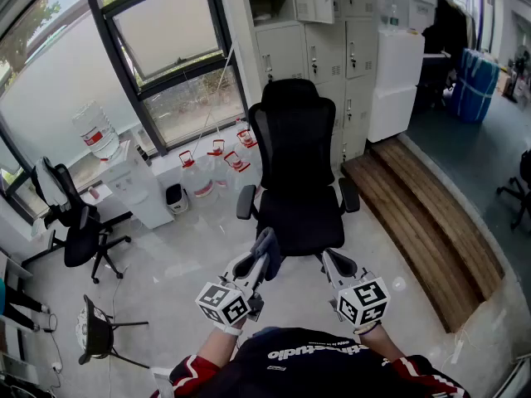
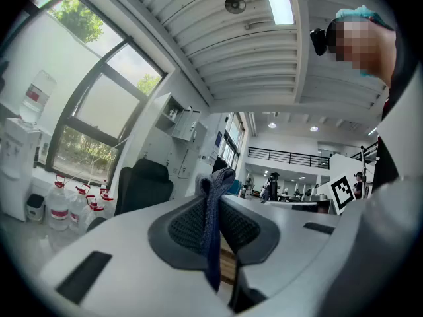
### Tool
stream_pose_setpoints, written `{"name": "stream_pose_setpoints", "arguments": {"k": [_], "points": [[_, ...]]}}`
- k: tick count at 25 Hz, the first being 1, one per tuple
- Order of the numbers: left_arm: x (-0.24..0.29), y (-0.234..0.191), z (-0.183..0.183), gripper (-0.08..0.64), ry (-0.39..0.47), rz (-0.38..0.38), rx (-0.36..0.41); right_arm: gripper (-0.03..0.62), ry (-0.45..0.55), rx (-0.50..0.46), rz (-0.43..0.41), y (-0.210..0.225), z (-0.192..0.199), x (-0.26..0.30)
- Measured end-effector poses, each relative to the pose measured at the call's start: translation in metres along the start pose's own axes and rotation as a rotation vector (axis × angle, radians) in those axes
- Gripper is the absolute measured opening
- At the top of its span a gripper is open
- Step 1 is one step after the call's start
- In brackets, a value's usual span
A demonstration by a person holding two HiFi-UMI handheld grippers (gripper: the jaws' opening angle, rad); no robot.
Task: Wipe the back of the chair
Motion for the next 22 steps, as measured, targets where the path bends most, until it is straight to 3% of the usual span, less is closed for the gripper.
{"name": "stream_pose_setpoints", "arguments": {"k": [22], "points": [[0.0013, 0.0012, -0.0070, 0.057, -0.020, 0.000, -0.002, 0.012, 0.024, 0.056, 0.001, 0.0027, -0.0040, -0.0018]]}}
Point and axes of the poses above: the fingertips, and each gripper's own axes: x forward along the fingers, y to its right, z out of its underside, the point moved 1 cm from there along -x, backward along the fingers, and after that the axes turned 7 degrees about -z, right-handed, at the moved point
